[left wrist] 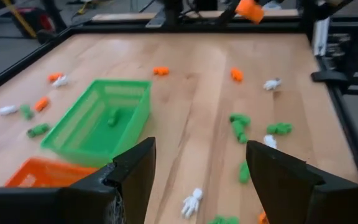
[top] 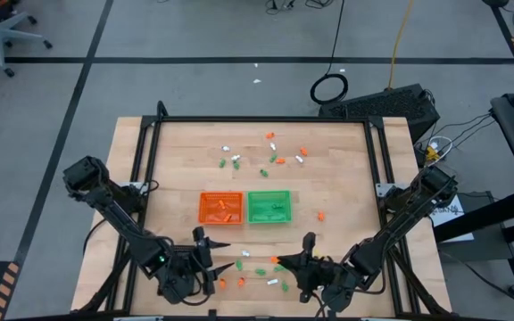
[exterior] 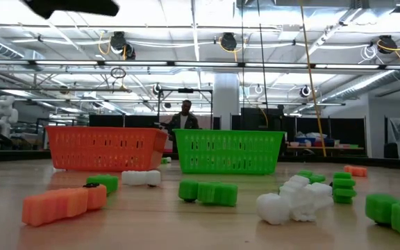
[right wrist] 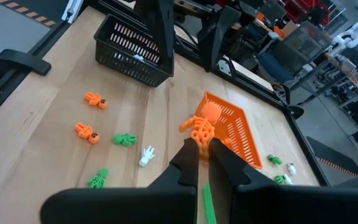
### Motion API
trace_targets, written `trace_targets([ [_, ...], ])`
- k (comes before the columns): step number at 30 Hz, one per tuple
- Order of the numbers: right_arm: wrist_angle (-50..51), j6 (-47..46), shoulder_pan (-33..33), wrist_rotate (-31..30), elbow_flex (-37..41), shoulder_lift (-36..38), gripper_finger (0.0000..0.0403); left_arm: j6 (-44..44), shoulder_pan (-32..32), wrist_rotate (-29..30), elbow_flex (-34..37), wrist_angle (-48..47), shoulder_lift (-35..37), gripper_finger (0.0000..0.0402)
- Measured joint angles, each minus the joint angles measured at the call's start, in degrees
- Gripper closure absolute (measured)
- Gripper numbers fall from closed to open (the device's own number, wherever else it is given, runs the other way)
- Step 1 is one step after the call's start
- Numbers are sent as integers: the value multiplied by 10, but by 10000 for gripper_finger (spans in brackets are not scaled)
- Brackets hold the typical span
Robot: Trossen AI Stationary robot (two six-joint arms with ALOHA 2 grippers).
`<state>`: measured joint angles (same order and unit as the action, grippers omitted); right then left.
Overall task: Sort Halloween decoration
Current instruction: Put the orange skeleton toy into the orange bin
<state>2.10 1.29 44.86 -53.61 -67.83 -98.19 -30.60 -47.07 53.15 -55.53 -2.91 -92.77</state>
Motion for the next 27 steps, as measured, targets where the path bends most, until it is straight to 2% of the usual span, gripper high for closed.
trace_targets([
  [7, -40, 60, -22, 73, 0, -1, 403, 159, 29, -63, 0, 127, 0, 153],
  [11, -74, 128, -42, 117, 0, -2, 403, 247, 40, -89, 0, 174, 0, 153],
  [14, -98, 144, -60, 150, 0, -2, 403, 296, 47, -109, 0, 196, 0, 153],
  [19, -113, 149, -83, 180, 0, -2, 403, 334, 58, -154, 0, 225, 0, 153],
  [23, -120, 146, -98, 208, 0, -2, 403, 344, 71, -159, 0, 232, 0, 153],
  [27, -125, 144, -101, 209, 0, -2, 403, 344, 81, -161, 0, 230, 0, 153],
])
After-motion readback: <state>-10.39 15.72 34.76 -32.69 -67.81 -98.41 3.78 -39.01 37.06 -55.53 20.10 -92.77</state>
